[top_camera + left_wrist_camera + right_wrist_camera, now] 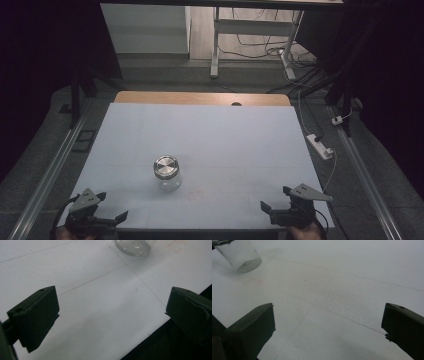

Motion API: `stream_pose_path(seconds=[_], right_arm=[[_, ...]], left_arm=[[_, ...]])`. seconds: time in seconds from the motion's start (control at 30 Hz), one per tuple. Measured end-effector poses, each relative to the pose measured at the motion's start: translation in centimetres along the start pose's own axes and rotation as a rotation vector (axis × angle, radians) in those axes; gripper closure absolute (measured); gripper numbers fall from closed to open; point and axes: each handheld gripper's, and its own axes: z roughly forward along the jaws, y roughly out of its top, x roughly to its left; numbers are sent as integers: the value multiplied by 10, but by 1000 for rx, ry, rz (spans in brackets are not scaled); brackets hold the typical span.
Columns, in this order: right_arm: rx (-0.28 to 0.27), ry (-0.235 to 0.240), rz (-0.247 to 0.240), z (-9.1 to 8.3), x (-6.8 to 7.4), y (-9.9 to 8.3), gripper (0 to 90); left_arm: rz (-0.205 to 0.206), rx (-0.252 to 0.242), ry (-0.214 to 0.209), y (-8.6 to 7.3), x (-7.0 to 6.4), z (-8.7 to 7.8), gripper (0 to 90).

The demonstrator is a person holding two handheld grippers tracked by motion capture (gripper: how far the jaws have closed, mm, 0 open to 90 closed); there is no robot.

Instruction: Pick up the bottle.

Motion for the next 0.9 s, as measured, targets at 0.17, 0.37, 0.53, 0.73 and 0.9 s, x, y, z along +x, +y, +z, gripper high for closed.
stream_pose_path(seconds=[0.17,0.37,0.53,0.73,0.9], right_arm=[[-1,12,3,0,-1,0,0],[13,10,-24,2,1,1,0],[15,7,-30,2,2,1,0],[21,19,-38,3,3,1,0],[24,23,-48,4,4,2,0]], left_arm=[[3,-3,-13,2,-1,1,0],[4,-2,-10,2,-2,2,0],[8,1,1,3,-4,3,0],[12,0,1,4,-5,4,0],[-5,-33,-9,5,-6,1,0]])
